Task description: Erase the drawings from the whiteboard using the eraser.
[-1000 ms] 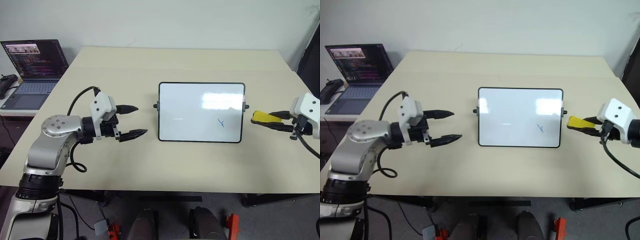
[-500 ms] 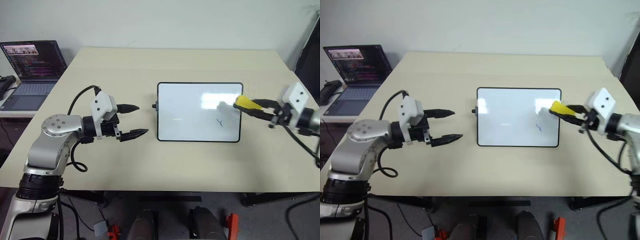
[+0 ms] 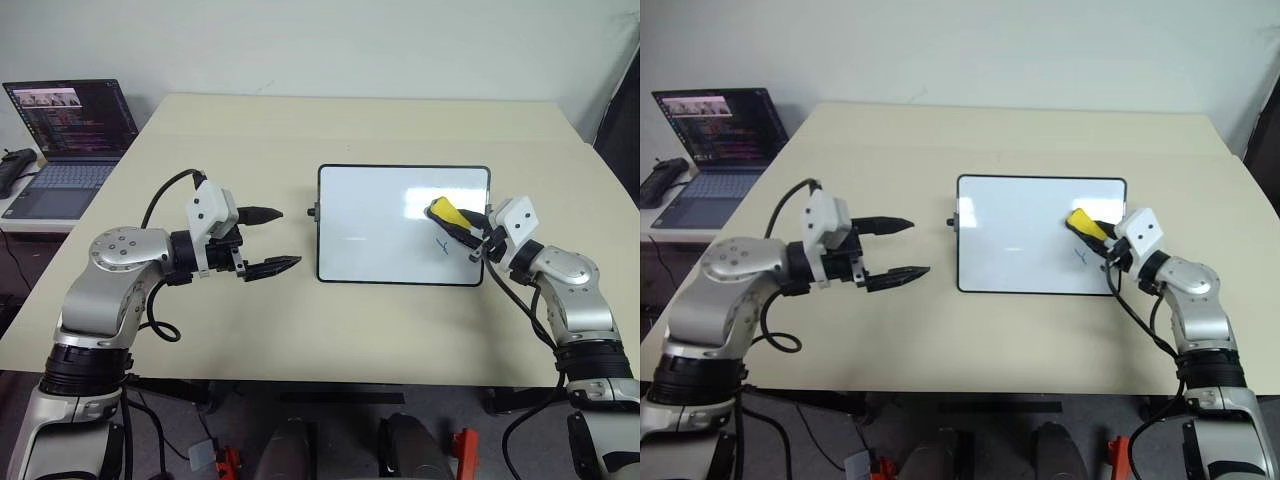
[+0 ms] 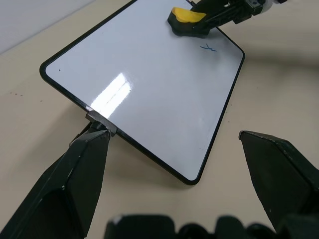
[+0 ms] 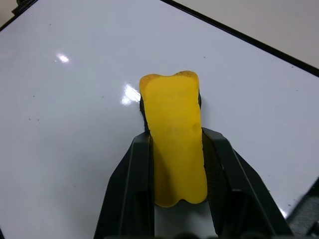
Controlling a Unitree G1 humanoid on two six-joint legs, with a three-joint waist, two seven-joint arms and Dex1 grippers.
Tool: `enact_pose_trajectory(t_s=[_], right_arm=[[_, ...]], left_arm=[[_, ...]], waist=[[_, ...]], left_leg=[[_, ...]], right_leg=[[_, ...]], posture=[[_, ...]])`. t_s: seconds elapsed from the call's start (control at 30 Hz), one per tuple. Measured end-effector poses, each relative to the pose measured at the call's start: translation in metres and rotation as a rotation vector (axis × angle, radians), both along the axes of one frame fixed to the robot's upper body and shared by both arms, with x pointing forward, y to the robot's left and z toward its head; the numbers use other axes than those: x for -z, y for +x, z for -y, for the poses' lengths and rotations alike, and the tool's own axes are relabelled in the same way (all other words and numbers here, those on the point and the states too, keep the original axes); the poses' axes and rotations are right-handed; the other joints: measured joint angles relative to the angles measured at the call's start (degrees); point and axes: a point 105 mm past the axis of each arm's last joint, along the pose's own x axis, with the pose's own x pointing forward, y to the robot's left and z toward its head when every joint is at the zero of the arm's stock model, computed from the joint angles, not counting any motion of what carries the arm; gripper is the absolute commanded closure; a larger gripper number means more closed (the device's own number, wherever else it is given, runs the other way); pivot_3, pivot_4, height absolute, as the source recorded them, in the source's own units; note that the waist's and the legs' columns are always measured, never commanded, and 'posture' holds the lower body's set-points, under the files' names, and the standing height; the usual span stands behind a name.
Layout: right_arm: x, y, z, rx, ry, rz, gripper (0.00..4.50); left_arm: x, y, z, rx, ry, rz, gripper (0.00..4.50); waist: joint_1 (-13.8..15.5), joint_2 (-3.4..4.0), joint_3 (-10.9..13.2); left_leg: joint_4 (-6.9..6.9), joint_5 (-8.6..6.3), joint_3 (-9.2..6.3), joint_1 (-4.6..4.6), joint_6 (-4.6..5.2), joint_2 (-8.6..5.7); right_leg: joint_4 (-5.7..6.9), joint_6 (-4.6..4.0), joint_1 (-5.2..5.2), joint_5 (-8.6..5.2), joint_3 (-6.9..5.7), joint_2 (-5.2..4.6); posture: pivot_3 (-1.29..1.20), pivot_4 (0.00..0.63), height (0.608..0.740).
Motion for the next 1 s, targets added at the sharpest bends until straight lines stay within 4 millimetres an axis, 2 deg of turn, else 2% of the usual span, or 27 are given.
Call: enact_pose_trajectory(t_s=[0.13,0.23,0.37,0.4,0.57,0.63,0.77,1.0], right_arm=[[0.007,-0.001,0.007,0.000,-0.054,-0.009,3.53],[0.029,-0.015,-0.001,-0.080,-0.116,-0.085,3.53],[0.071,-0.046,-0.026,-0.242,-0.178,-0.247,3.53],[0.076,-0.051,-0.030,-0.263,-0.180,-0.265,3.53],[0.072,-0.047,-0.029,-0.242,-0.180,-0.271,3.53],[0.062,-0.038,-0.026,-0.205,-0.170,-0.236,3.53],[0.035,-0.016,-0.004,-0.076,-0.166,-0.143,3.53],[0.023,-0.010,0.039,0.070,-0.208,-0.092,3.53]], left_arm=[[0.000,0.000,0.000,0.000,0.000,-0.001,0.00],[0.001,0.000,-0.001,-0.002,0.002,-0.003,0.00],[0.001,-0.001,-0.001,-0.002,0.004,-0.003,0.00],[0.001,-0.001,-0.001,-0.002,0.004,-0.004,0.00],[0.001,-0.001,-0.001,-0.003,0.005,-0.004,0.00],[0.001,0.000,-0.001,-0.003,0.006,-0.002,0.00],[-0.001,0.000,-0.001,-0.002,0.006,0.003,0.00],[0.000,-0.001,0.000,0.007,0.009,-0.002,0.00]], waist=[[0.0,-0.09,-0.1],[0.0,-0.24,-0.1],[-0.4,-0.30,-0.2],[-0.4,-0.30,-0.2],[-0.4,-0.30,-0.2],[-0.4,-0.30,-0.2],[-0.2,-0.30,-0.2],[0.0,-0.33,-0.2]], left_leg=[[-0.01,0.00,0.00,0.39,0.00,0.01],[-0.03,0.00,-0.02,0.76,0.01,0.05],[-0.02,0.00,0.00,1.04,0.01,0.10],[-0.01,0.01,0.00,1.06,0.02,0.10],[-0.01,0.02,0.00,1.12,0.03,0.10],[-0.01,0.02,0.03,1.11,0.03,0.10],[-0.01,0.03,0.01,1.10,0.03,0.09],[0.02,0.05,0.03,1.05,0.06,0.07]], right_leg=[[-0.06,0.00,0.37,-0.01,0.00,0.01],[-0.08,-0.01,0.71,-0.03,0.00,0.04],[-0.10,0.19,0.98,-0.19,0.02,0.08],[-0.08,0.20,0.98,-0.18,0.04,0.07],[-0.08,0.21,1.02,-0.15,0.05,0.07],[-0.08,0.22,1.01,-0.13,0.07,0.07],[-0.11,0.22,1.02,-0.12,0.05,0.07],[-0.24,0.24,1.06,-0.07,0.08,0.05]], posture=[[0.00,0.150,0.740],[0.00,0.150,0.740],[0.00,0.150,0.740],[0.00,0.150,0.740],[0.00,0.150,0.740],[0.00,0.150,0.740],[0.00,0.150,0.740],[0.00,0.150,0.740]])
